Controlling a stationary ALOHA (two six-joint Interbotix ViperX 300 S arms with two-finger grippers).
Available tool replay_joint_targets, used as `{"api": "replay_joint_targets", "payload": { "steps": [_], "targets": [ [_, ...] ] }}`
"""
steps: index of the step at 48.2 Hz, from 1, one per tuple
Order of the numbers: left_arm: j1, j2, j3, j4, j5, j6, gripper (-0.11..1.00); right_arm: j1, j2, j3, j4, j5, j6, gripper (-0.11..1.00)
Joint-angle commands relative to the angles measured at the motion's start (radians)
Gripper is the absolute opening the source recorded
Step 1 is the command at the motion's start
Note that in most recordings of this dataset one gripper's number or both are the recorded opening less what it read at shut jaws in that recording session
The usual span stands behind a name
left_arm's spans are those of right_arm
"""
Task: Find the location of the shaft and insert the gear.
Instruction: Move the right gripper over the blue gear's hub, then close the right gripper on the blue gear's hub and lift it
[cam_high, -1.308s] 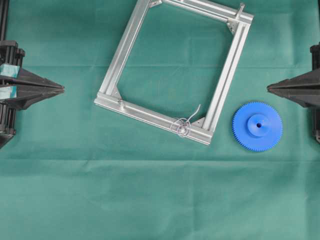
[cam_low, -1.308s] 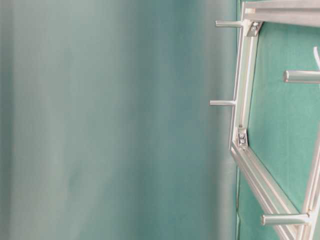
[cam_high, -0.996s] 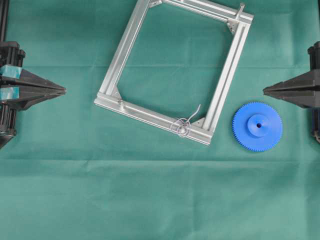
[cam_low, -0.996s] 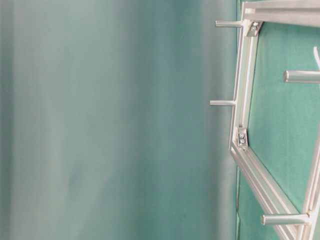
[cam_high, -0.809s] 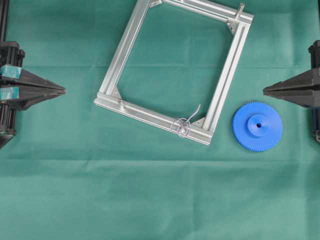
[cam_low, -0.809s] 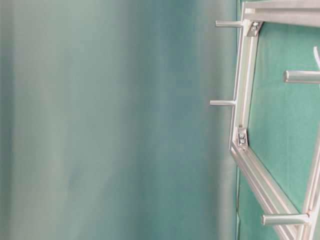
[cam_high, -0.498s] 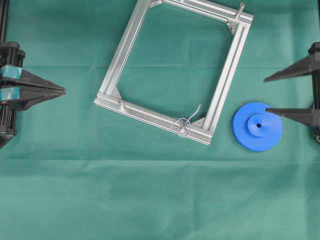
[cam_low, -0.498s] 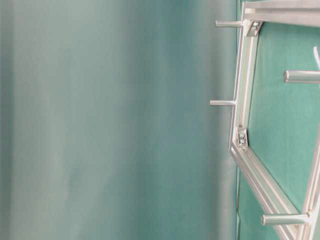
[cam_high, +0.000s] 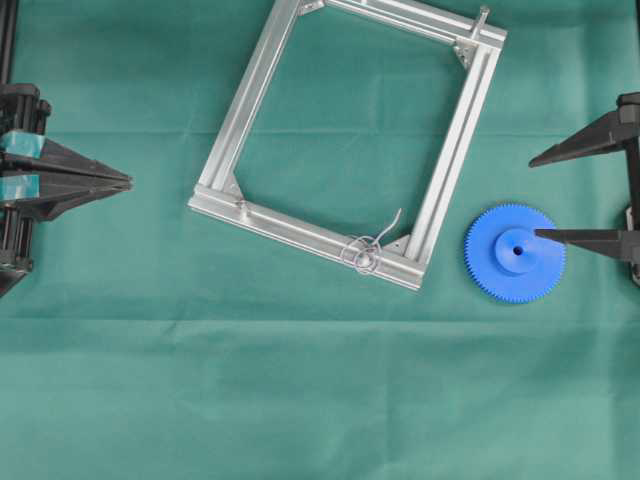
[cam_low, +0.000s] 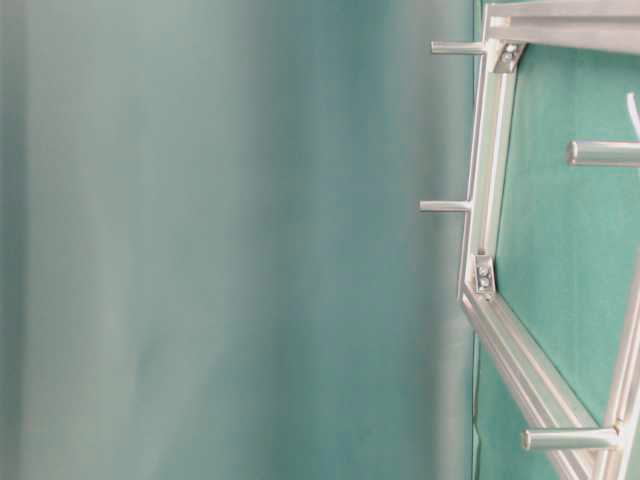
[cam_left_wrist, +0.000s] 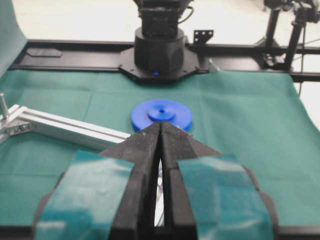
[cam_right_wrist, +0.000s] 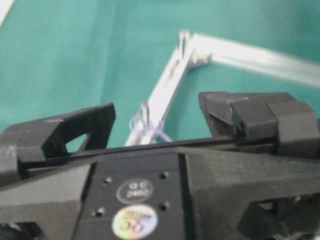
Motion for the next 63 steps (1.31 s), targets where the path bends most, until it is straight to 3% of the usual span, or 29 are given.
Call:
{"api": "replay_joint_targets", "payload": {
  "steps": [1,19,26,38,63],
  "targets": [
    [0.000,0.009,-0.025,-0.002,-0.005,0.000,0.00,-0.002,0.005,-0.048,0.005,0.087,0.018,0.92],
    [0.000,0.011,-0.026,-0.002,-0.005,0.000,0.00,-0.002,0.046,-0.084,0.006,0.448,0.155,0.92],
    [0.000,0.011,-0.025,-0.002,-0.005,0.002,0.00,0.000,0.086,-0.081,0.006,0.523,0.206,0.92],
    [0.000,0.011,-0.025,-0.002,-0.005,0.000,0.00,0.011,0.166,-0.067,0.006,0.485,0.215,0.92],
    [0.000,0.011,-0.025,-0.002,-0.005,0.000,0.00,0.040,0.509,-0.048,0.006,0.357,0.255,0.92]
  ]
}}
